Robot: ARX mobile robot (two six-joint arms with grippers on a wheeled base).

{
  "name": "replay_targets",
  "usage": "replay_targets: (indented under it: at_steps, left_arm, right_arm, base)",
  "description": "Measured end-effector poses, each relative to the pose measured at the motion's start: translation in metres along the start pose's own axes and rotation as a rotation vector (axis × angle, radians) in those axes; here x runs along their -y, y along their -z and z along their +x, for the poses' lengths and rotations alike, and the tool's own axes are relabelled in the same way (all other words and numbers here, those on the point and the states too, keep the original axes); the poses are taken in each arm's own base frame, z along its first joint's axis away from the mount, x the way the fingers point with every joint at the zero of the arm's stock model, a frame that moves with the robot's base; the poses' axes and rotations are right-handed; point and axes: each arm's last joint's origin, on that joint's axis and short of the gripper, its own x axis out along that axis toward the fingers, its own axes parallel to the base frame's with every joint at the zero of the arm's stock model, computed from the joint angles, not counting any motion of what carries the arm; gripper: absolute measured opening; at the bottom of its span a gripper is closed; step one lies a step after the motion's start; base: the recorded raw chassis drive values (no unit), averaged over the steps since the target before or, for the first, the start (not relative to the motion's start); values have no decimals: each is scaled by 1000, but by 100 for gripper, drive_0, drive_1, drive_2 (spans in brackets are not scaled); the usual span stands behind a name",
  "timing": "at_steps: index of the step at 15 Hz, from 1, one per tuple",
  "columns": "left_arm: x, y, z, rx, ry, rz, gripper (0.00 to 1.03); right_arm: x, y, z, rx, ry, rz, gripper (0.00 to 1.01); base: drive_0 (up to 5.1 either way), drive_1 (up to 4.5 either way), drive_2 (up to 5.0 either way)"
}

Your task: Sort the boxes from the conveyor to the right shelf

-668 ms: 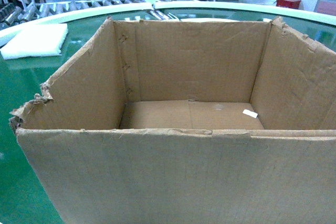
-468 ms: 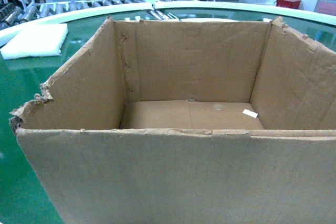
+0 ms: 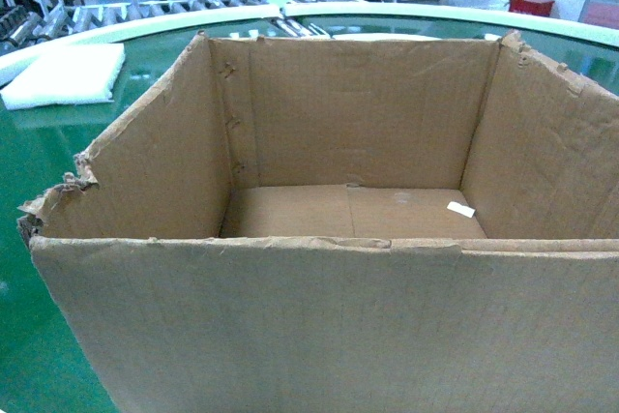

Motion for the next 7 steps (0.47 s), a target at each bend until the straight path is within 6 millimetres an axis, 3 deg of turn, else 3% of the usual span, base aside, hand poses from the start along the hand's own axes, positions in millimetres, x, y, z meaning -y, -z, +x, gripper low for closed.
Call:
replay_targets:
  at_steps: [2, 3, 5, 7]
  left_arm:
    - [-5, -5, 15, -6, -2, 0, 98]
    - [-4, -22, 26, 25, 28, -8, 98]
    - [6, -74, 61, 104, 116, -9, 98]
    - [19, -94, 93, -15, 184, -48, 98]
  right_arm:
    - [-1, -8, 13, -2, 1, 0, 98]
    - [-1, -25, 23, 36, 2, -1, 98]
    - [-4, -71, 53, 96, -22, -3, 98]
    - [-17, -87, 88, -39, -111, -20, 98]
  base:
    - [0, 0, 0]
    - [0, 0, 0]
    - [0, 0, 0]
    - [0, 0, 0]
